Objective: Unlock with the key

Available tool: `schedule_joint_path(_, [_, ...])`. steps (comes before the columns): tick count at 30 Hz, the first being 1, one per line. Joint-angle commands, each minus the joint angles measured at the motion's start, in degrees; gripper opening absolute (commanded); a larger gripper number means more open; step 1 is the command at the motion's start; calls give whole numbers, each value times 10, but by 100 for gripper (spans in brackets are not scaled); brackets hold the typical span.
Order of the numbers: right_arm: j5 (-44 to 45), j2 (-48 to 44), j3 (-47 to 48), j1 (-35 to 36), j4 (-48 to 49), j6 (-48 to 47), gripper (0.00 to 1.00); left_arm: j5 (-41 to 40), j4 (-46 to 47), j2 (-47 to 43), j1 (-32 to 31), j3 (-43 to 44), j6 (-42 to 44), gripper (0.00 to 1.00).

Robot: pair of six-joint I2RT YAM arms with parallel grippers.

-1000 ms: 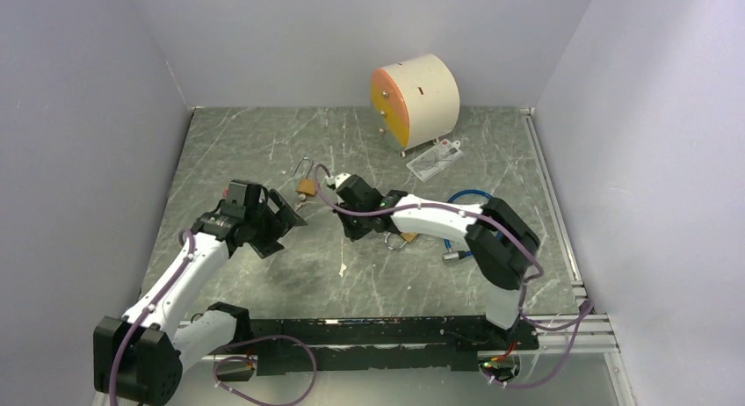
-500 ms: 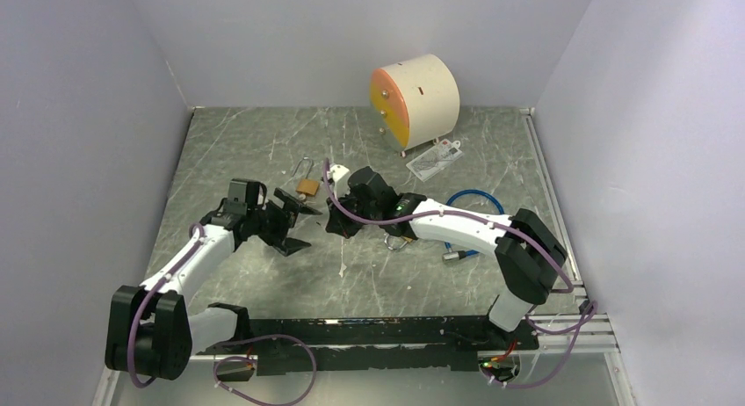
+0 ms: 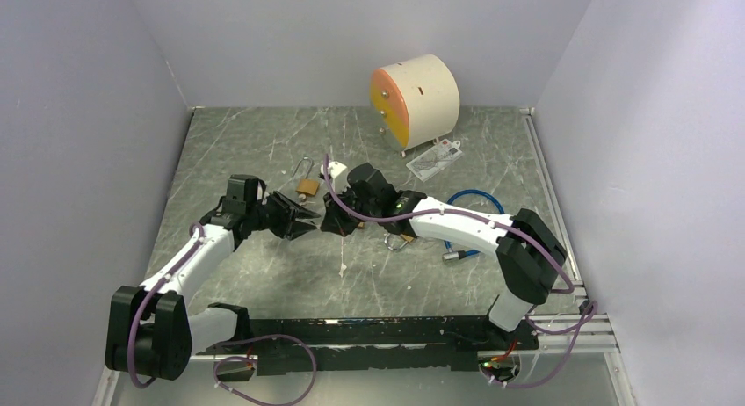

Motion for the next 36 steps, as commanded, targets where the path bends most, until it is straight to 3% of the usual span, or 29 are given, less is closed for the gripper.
schedule_joint_path(1, [-14, -2, 27, -3, 27, 11, 0, 12, 22, -12, 1, 14, 4, 36])
schedule_joint_path(5, [-12, 3, 33, -4, 22, 18, 0, 11, 20, -14, 1, 18, 9, 18])
schedule_joint_path(7, [-15, 3, 36, -6, 20, 22, 0, 11, 19, -15, 1, 20, 13, 5])
schedule_joint_path(10, [-17, 2, 42, -10, 14, 42, 0, 8, 24, -21, 1, 26, 29, 2])
schedule_joint_path(13, [-49, -10, 34, -31, 31, 76, 20, -4, 53, -43, 1, 28, 59, 3])
schedule_joint_path(17, [-92, -65, 2, -63, 106, 139, 57, -27, 111, -95, 1, 28, 133, 3])
schedule_joint_path(19, [-116, -88, -5, -77, 147, 173, 67, -27, 142, -124, 1, 29, 182, 3])
schedule_joint_path(22, [-132, -112, 2, -84, 177, 206, 70, -7, 199, -160, 1, 41, 259, 2])
schedule_joint_path(25, [-141, -132, 14, -79, 213, 230, 70, 64, 261, -184, 1, 73, 340, 3])
schedule_joint_path(29, [-126, -158, 16, -69, 257, 255, 69, 123, 239, -201, 1, 140, 434, 2])
schedule_joint_path(32, [-120, -171, 21, -68, 276, 266, 68, 164, 227, -194, 1, 187, 448, 2])
schedule_joint_path(36, [-129, -173, 34, -68, 295, 280, 65, 210, 264, -172, 1, 209, 401, 3])
